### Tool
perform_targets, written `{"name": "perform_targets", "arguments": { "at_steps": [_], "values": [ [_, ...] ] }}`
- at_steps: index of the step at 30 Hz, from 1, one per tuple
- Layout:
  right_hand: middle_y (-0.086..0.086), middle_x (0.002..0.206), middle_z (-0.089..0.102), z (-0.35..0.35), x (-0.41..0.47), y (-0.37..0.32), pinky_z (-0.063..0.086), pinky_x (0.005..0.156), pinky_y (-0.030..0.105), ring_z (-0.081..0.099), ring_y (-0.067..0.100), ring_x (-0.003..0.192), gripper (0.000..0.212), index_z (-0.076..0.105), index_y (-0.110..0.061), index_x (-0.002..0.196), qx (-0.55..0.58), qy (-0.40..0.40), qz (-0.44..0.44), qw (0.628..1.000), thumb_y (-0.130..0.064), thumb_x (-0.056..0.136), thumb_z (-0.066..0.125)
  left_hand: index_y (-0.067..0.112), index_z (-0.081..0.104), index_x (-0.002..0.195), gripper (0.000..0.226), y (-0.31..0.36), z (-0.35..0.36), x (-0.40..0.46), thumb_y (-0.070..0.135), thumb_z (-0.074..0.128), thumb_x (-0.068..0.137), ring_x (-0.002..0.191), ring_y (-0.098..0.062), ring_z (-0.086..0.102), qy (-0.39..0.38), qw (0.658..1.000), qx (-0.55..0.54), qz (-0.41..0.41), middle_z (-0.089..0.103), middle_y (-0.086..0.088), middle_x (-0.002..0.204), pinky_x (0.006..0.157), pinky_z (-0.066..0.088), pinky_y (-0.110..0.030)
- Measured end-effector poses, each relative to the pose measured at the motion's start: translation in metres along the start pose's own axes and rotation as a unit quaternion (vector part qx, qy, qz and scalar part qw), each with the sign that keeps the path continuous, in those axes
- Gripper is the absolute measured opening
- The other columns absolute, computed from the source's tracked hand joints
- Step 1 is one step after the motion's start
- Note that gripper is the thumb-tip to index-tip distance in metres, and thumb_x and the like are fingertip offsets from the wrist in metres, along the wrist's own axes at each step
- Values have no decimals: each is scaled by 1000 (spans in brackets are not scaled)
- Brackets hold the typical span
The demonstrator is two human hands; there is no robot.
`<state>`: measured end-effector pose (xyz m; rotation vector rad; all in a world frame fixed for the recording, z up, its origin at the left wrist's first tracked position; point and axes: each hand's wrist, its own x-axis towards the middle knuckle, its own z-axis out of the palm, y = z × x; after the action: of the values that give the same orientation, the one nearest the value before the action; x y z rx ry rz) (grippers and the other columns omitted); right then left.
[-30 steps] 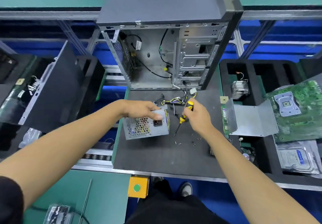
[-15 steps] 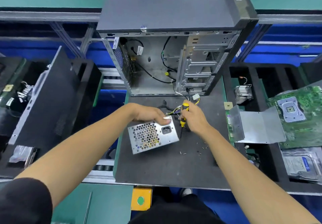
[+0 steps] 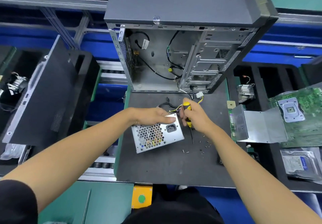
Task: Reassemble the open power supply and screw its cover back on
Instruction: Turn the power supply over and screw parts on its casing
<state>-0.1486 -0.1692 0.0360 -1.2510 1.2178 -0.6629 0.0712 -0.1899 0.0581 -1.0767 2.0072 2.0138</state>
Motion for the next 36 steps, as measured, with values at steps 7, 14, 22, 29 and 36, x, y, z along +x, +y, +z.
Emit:
{"name": "perform_targets", "arguments": {
  "at_steps": [7,14,22,29,36],
  "values": [
    [-3,69,55,-32,-19,-2,38,59,25,48,18,65,22,49,-22,64,108,171,7,979,0,61,53,11,44,79,47,12,-2,-4,50,52,104,71,-16,32,13,999,38,-29,35,-1,79,73,28,-36],
    [1,87,56,-61,-57,10,46,70,26,50,20,87,13,55,-28,65,-2,249,-32,968,-17,73,56,18,35,69,37,31,10,6,39,51,94,60,-19,20,51,991,111,-56,26,-2,69,65,24,-43],
    [0,67,46,-76,-86,20,30,49,22,42,9,54,21,46,-4,75,57,286,-42,956,-22,80,54,27,42,72,34,26,15,4,46,54,98,68,-8,36,112,984,124,-62,39,12,77,69,32,-33],
    [-7,57,42,-82,-90,18,18,47,27,25,13,50,22,43,-23,63,84,284,-16,955,-21,80,57,21,66,91,37,46,13,-3,55,53,94,80,-13,55,82,978,179,-63,65,7,87,88,46,-40],
    [-3,61,48,-83,-95,22,20,49,31,27,18,54,21,44,-18,68,85,278,-7,957,-19,84,58,22,67,98,22,53,17,-5,41,58,103,77,-3,56,87,973,211,-30,66,8,90,79,46,-29]
  ]
}}
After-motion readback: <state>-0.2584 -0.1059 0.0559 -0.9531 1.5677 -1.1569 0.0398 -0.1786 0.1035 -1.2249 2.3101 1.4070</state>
